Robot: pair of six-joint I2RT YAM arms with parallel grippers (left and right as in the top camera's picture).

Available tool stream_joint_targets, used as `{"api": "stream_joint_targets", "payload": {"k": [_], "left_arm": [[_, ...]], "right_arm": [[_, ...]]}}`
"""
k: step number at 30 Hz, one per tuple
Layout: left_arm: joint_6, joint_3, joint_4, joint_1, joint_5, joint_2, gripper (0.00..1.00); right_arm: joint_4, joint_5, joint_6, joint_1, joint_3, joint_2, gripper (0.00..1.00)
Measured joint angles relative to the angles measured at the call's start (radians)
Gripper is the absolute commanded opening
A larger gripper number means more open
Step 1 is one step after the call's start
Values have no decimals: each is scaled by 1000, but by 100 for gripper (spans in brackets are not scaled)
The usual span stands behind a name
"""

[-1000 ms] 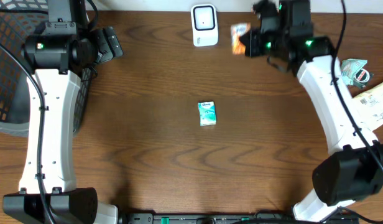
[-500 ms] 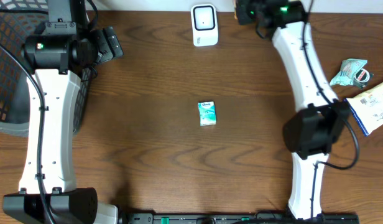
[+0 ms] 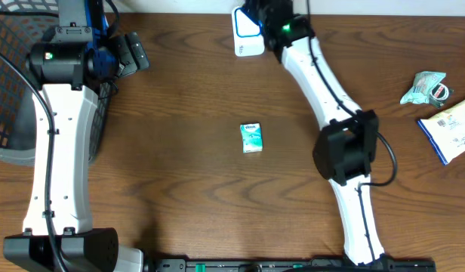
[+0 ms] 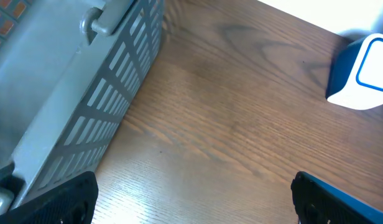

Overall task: Scan the item barcode
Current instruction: 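Hold the orange pack barcode against the scanner window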

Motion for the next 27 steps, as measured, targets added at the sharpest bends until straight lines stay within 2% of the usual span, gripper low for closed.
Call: {"api": "stream_joint_targets", "payload": {"k": [4, 10, 16, 27], "left_arm": [[0, 0, 0, 0, 0, 0, 98], [0, 0, 0, 0, 0, 0, 98], [0, 0, 0, 0, 0, 0, 98], [0, 0, 0, 0, 0, 0, 97]], "right_arm": [[-5, 8, -120, -1, -2, 43, 1], [-23, 16, -193, -4, -13, 47, 1], [-140, -3, -277, -6, -15, 47, 1], [-141, -13, -319, -10, -31, 47, 1]]}}
